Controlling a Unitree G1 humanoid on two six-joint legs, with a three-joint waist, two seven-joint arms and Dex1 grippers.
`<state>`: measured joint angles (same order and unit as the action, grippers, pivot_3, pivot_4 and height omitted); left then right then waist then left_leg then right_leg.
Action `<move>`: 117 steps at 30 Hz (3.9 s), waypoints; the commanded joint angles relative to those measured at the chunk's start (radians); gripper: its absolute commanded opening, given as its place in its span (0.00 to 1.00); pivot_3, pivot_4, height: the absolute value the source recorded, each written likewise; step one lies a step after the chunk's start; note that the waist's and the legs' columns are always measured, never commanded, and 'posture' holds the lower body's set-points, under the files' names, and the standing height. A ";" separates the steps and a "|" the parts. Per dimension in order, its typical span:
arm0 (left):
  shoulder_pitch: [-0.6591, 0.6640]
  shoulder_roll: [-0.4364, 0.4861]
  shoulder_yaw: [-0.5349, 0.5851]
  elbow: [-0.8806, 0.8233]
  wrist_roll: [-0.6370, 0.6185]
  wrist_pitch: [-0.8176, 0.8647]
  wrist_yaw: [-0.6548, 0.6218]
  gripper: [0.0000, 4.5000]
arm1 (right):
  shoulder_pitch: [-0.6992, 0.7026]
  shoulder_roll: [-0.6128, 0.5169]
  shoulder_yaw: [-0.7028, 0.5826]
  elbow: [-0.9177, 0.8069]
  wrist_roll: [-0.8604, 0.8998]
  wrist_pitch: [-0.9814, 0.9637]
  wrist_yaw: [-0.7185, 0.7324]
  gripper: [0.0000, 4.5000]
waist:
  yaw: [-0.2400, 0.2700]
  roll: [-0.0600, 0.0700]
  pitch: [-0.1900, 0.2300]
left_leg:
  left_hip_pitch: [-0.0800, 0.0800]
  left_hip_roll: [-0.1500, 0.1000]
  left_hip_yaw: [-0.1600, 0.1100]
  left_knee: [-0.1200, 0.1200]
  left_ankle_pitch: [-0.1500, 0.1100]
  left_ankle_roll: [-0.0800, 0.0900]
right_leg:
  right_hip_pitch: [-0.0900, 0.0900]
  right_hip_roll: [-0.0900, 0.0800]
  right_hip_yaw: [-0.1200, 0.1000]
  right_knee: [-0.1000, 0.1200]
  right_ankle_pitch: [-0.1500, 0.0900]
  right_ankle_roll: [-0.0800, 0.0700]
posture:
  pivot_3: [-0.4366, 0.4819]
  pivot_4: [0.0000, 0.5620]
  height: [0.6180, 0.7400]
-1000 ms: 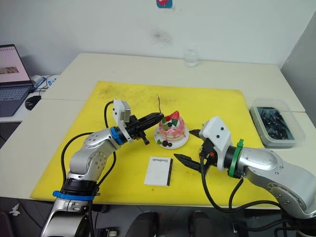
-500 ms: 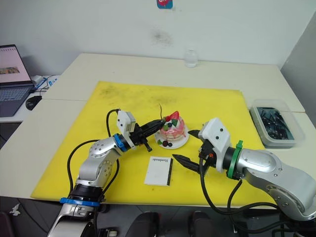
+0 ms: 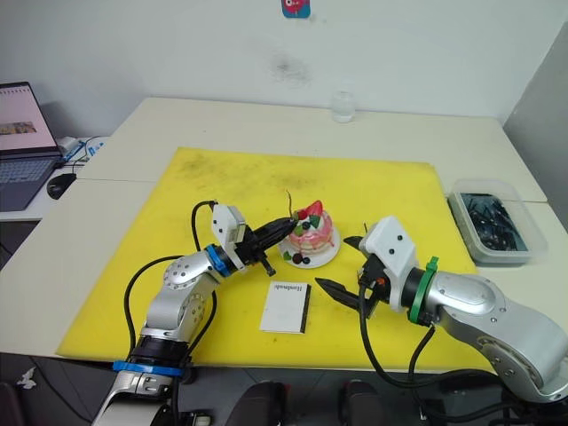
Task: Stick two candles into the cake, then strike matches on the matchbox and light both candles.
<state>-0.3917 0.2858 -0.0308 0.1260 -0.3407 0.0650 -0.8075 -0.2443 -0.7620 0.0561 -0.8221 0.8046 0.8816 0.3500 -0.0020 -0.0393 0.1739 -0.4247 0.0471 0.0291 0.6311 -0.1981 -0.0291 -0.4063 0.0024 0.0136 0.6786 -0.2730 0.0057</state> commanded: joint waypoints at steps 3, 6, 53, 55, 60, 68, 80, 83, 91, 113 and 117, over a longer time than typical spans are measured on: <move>0.010 0.017 0.048 -0.093 -0.024 0.040 0.054 0.39 | 0.005 0.009 -0.031 -0.036 -0.018 -0.027 0.010 1.00 | -0.001 0.000 0.000 | 0.000 0.000 0.000 0.000 0.000 0.000 | 0.000 0.000 0.000 0.000 0.000 0.000 | 0.48 0.27 1.00; 0.013 0.031 0.071 -0.122 -0.031 0.062 0.074 0.59 | 0.000 0.019 -0.026 -0.027 -0.034 -0.035 0.009 1.00 | -0.001 0.000 0.000 | 0.000 0.000 0.000 0.000 0.000 0.000 | 0.000 0.000 0.000 0.000 0.000 0.000 | 0.48 0.27 1.00; 0.192 0.416 -0.062 -0.574 -0.159 0.285 -0.303 1.00 | 0.450 0.293 0.132 0.064 -0.611 -0.168 -0.157 0.39 | -0.003 0.000 0.000 | 0.006 0.001 0.000 -0.003 0.000 0.000 | 0.001 -0.004 0.002 0.001 -0.003 -0.004 | 0.48 0.27 1.00; 0.194 0.415 -0.064 -0.573 -0.156 0.281 -0.303 1.00 | 0.449 0.292 0.140 0.054 -0.618 -0.161 -0.152 0.22 | -0.003 0.000 0.000 | 0.006 0.001 0.001 -0.002 0.000 0.000 | 0.001 -0.005 0.002 0.001 -0.003 -0.004 | 0.48 0.27 1.00; 0.201 0.416 -0.066 -0.583 -0.156 0.282 -0.302 1.00 | 0.446 0.282 0.130 0.017 -0.607 -0.143 -0.126 0.01 | -0.003 0.000 0.000 | 0.006 0.001 0.001 -0.002 0.000 0.000 | 0.001 -0.005 0.002 0.001 -0.003 -0.005 | 0.48 0.27 1.00; 0.196 0.426 -0.076 -0.633 -0.210 0.339 -0.316 1.00 | 0.444 0.178 -0.107 -0.108 -0.488 -0.089 0.019 0.01 | -0.003 0.000 0.000 | 0.006 0.001 0.000 -0.002 0.000 0.000 | 0.001 -0.005 0.002 0.001 -0.002 -0.003 | 0.48 0.27 1.00; 0.108 0.403 -0.138 -0.695 -0.327 0.462 -0.341 1.00 | 0.678 -0.070 -0.530 0.251 -0.462 -0.437 0.478 0.01 | 0.000 0.000 0.000 | 0.006 -0.001 0.001 -0.002 0.000 0.000 | 0.002 -0.002 0.002 0.001 -0.002 -0.003 | 0.48 0.27 1.00; 0.079 0.374 -0.154 -0.686 -0.337 0.473 -0.333 1.00 | 0.709 -0.062 -0.550 0.310 -0.469 -0.495 0.518 0.01 | -0.002 0.000 0.000 | 0.007 0.000 0.000 -0.002 0.000 0.000 | 0.002 -0.001 0.002 0.001 -0.002 -0.003 | 0.48 0.27 1.00; 0.036 0.337 -0.178 -0.660 -0.331 0.473 -0.345 1.00 | 0.716 -0.060 -0.544 0.326 -0.432 -0.456 0.552 0.01 | -0.002 0.001 -0.001 | 0.007 -0.001 0.000 -0.002 0.000 0.000 | 0.003 0.000 0.002 0.002 -0.002 -0.003 | 0.48 0.27 1.00; 0.048 0.352 -0.204 -0.679 -0.229 0.388 -0.325 1.00 | 0.634 -0.452 -0.638 0.111 -0.314 0.072 0.642 0.88 | -0.001 0.003 -0.001 | 0.007 -0.001 0.000 -0.001 0.000 0.000 | 0.003 0.001 0.002 0.002 -0.001 -0.002 | 0.48 0.27 1.00; 0.038 0.342 -0.229 -0.696 -0.217 0.380 -0.323 1.00 | 0.473 -0.528 -0.485 0.125 -0.271 0.248 0.567 0.88 | -0.001 0.001 0.000 | 0.008 -0.001 0.000 -0.001 0.000 0.000 | 0.004 0.000 0.003 0.001 -0.001 -0.002 | 0.48 0.27 1.00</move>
<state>-0.3424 0.6304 -0.2548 -0.5310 -0.5618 0.4646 -1.1271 0.2538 -1.2824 -0.4587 -0.6992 0.5131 1.0781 0.9477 -0.0032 -0.0384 0.1740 -0.4178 0.0459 0.0292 0.6300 -0.1982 -0.0294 -0.4032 0.0025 0.0164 0.6796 -0.2742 0.0039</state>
